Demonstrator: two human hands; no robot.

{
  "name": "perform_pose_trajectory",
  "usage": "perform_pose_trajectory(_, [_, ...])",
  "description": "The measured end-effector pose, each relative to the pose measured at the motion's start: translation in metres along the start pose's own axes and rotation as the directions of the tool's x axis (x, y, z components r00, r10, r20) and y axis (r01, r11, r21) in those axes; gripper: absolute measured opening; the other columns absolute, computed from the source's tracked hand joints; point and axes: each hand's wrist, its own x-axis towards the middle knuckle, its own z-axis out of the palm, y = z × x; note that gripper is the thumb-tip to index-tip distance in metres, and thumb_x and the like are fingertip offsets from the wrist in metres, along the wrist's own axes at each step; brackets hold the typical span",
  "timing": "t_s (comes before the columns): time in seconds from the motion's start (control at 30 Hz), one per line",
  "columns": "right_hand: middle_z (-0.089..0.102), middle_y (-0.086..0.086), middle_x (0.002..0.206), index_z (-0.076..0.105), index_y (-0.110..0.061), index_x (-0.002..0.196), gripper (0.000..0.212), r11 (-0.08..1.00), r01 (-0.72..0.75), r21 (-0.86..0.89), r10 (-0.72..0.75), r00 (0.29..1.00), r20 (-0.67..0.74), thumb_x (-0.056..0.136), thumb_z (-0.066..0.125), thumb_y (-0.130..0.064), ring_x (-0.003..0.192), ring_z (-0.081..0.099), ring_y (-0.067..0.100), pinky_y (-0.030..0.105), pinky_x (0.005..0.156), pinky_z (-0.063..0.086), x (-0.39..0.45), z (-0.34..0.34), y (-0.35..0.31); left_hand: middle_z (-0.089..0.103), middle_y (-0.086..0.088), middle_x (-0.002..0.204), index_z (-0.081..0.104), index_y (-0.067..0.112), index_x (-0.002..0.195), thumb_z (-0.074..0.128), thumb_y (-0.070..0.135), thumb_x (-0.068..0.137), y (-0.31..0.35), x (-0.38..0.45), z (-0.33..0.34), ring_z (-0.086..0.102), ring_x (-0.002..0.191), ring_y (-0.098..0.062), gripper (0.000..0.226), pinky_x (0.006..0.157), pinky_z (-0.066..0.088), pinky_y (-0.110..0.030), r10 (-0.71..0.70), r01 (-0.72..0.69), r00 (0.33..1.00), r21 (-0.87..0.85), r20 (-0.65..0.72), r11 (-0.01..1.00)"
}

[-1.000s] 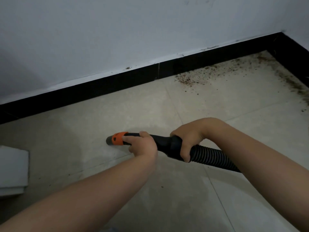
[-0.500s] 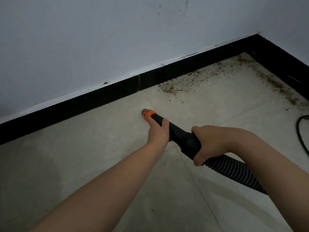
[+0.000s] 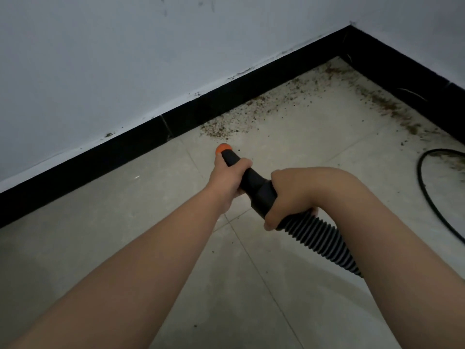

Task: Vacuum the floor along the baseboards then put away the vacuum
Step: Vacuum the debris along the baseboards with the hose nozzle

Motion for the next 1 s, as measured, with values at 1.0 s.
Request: perform_pose_trajectory(1.0, [0.046, -0.003, 0.084, 0.033, -0.020, 0.092, 0.051, 0.998, 0.008, 0.068, -0.003, 0.996, -0.086, 0.071, 0.076, -0.037, 0.070, 0.048, 0.009, 0.024, 0.055, 0.039, 0.039, 0.034, 0.011, 0.046, -0.004, 0.103, -0.003, 0.022, 0.149, 0.045, 0.018, 0.093, -0.013, 0.011, 0.000, 0.048, 0.083, -0.019, 0.074, 0.077, 0.041, -0.030, 0.100, -0.078, 0.991, 0.223, -0.089, 0.972])
